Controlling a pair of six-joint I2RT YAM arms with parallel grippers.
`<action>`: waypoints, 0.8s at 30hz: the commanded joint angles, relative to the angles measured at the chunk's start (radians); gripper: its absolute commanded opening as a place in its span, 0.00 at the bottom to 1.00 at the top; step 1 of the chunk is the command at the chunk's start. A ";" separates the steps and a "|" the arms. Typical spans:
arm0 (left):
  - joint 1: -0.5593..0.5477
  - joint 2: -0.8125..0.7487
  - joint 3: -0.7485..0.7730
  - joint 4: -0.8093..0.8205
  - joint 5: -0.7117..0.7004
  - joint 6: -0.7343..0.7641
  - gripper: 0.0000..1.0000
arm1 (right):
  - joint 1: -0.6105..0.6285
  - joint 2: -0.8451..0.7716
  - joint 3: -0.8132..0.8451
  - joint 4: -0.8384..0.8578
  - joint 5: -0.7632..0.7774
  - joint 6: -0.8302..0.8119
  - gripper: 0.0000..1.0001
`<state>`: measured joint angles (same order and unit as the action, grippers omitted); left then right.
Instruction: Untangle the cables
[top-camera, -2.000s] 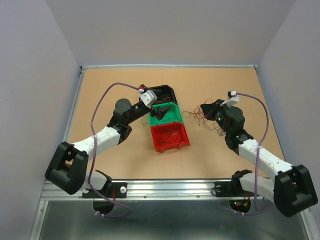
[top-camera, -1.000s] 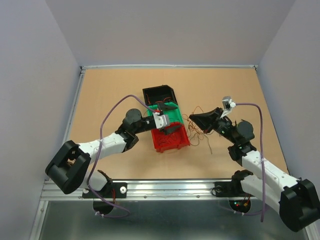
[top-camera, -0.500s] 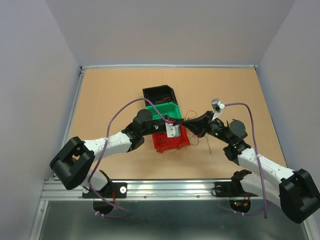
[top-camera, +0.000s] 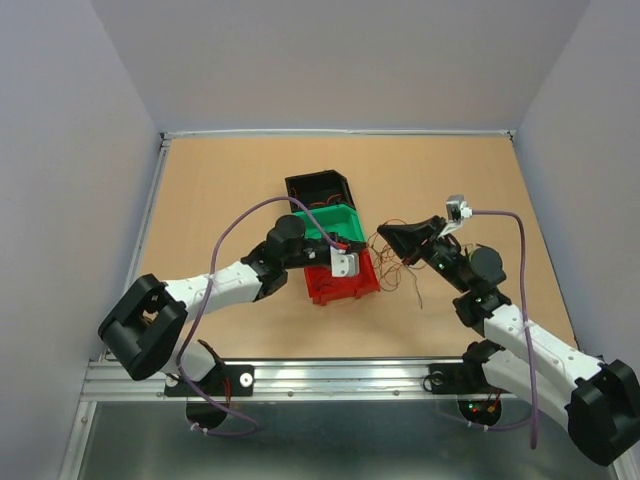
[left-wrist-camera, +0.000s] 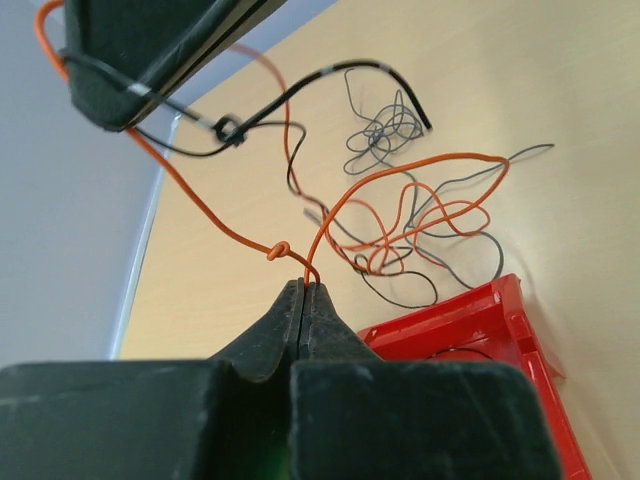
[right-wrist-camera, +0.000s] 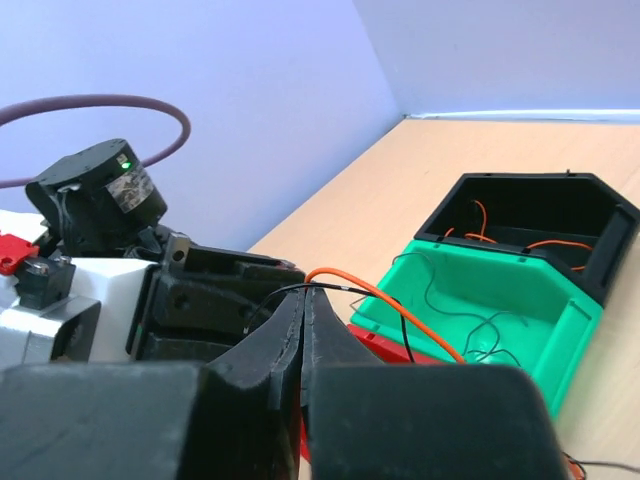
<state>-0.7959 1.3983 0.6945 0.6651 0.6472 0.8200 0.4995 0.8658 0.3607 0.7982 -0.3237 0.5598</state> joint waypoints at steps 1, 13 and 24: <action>0.021 -0.045 0.017 0.062 0.008 -0.053 0.18 | 0.008 0.013 0.006 -0.013 0.052 -0.018 0.01; 0.066 -0.061 -0.001 0.128 0.028 -0.119 0.00 | 0.008 -0.028 -0.012 -0.014 0.081 -0.023 0.41; 0.083 -0.053 0.017 0.128 -0.004 -0.157 0.00 | 0.008 0.041 0.021 -0.045 0.064 -0.024 0.57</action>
<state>-0.7200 1.3594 0.6796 0.7364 0.6460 0.6907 0.4995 0.8818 0.3611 0.7509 -0.2642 0.5457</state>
